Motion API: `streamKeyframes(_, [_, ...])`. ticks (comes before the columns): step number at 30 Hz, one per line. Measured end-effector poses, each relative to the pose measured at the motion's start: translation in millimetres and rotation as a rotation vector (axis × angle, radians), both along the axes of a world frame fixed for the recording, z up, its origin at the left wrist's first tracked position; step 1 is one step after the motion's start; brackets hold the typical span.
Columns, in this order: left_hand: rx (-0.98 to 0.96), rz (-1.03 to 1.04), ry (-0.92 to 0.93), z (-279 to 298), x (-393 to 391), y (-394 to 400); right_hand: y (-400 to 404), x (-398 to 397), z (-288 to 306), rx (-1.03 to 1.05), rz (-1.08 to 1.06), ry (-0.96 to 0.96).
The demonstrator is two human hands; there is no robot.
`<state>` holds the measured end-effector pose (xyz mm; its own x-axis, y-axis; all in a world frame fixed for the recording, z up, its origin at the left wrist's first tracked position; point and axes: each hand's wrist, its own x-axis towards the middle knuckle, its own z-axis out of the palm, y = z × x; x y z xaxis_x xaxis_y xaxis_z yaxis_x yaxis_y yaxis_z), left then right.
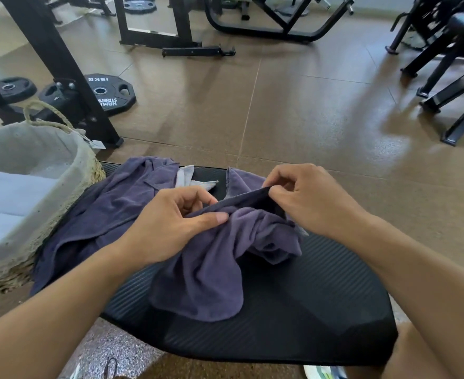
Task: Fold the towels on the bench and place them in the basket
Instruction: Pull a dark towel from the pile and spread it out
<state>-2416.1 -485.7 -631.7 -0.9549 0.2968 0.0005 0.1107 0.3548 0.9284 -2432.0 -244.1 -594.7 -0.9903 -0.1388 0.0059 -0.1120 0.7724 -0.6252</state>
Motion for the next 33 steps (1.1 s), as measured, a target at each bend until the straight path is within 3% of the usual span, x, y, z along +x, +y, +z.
streamKeyframes(5, [0.036, 0.089, 0.079, 3, 3, 0, 8, -12, 2, 0.141, -0.111, 0.072])
streamKeyframes(8, [-0.021, 0.18, 0.13, 3, 3, -2, 12, -21, -4, 0.226, -0.137, 0.02])
streamKeyframes(11, [-0.103, 0.354, 0.177, 1, -1, -6, 17, -29, -16, 0.329, -0.014, -0.125])
streamKeyframes(16, [-0.144, 0.546, 0.129, -3, -9, -17, 16, -30, -26, 0.505, 0.431, -0.251])
streamKeyframes(21, [-0.158, 0.605, 0.184, -3, -11, -19, 10, -34, -25, 0.658, 0.389, -0.404])
streamKeyframes(25, [-0.219, 0.57, 0.145, -9, -15, -23, 8, -24, -12, 0.723, 0.527, -0.616])
streamKeyframes(29, [-0.378, 0.488, 0.066, -16, -18, -27, 11, -13, -16, 0.66, 0.525, -0.575])
streamKeyframes(33, [-0.517, 0.403, 0.052, -12, -11, -21, 15, -23, -30, 0.494, 0.283, -0.283])
